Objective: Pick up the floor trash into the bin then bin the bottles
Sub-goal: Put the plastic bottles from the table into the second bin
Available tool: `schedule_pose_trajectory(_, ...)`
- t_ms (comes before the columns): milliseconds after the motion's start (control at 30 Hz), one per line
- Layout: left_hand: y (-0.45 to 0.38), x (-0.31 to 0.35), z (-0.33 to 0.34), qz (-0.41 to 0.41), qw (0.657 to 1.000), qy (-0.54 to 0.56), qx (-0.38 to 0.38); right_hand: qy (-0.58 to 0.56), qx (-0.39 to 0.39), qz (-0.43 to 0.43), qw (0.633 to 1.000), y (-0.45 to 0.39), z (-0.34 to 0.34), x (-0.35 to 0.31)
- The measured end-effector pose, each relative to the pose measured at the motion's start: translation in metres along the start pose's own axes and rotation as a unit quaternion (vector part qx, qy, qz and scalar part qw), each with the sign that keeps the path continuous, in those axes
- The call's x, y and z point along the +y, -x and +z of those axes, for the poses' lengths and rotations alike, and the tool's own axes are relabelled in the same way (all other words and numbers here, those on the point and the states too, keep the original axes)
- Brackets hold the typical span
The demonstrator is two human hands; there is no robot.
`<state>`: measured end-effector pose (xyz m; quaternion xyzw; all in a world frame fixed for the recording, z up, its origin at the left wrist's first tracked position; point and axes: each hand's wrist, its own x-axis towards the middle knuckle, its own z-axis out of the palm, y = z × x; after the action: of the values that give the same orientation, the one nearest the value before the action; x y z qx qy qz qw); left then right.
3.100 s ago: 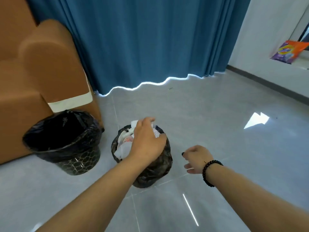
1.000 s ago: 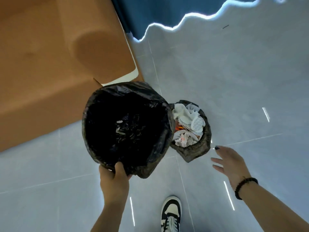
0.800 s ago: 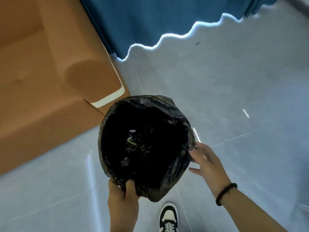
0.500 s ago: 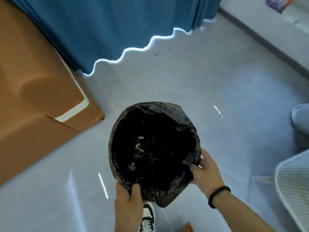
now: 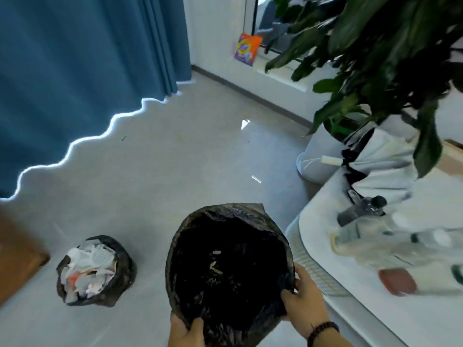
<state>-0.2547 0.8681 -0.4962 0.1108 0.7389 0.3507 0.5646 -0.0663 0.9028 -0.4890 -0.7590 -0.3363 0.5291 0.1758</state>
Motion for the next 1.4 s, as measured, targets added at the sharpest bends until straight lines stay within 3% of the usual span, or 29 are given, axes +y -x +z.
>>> schedule_pose_trajectory(100,0.002,0.001,0.025,0.003,0.999,-0.022,-0.039,-0.042,0.035,-0.009,0.998,0.001,-0.036,0.009)
schedule_pose_trajectory(233,0.025,0.007,0.054,0.046,0.987,-0.119,-0.095,-0.178,0.052,0.016,0.983,0.007,-0.083,0.016)
schedule_pose_trajectory(300,0.026,0.002,0.061,0.015,0.993,-0.106,-0.056,-0.143,0.115,-0.044,0.982,0.013,-0.108,0.015)
schedule_pose_trajectory(367,0.029,-0.007,0.075,0.044,0.986,-0.133,-0.093,-0.085,0.203,-0.135,0.966,0.018,-0.134,0.010)
schedule_pose_trajectory(433,0.031,-0.010,0.104,0.041,0.979,-0.182,-0.085,-0.049,0.269,-0.198,0.941,0.015,-0.156,0.002)
schedule_pose_trajectory(533,0.035,-0.013,0.141,0.003,0.992,-0.108,-0.069,0.032,0.337,-0.262,0.904,-0.009,-0.184,-0.009)
schedule_pose_trajectory(700,0.040,-0.026,0.165,-0.044,0.997,-0.038,0.042,0.195,0.295,-0.174,0.919,-0.059,-0.210,-0.009)
schedule_pose_trajectory(900,0.036,-0.030,0.155,-0.046,0.997,-0.047,0.039,0.265,0.217,-0.127,0.931,-0.078,-0.203,0.003)
schedule_pose_trajectory(1200,0.019,-0.024,0.141,-0.067,0.992,-0.101,-0.018,0.170,0.310,-0.204,0.913,-0.080,-0.194,0.006)
schedule_pose_trajectory(1400,0.005,-0.019,0.126,-0.068,0.987,-0.134,-0.060,0.042,0.388,-0.356,0.849,-0.016,-0.194,-0.033)
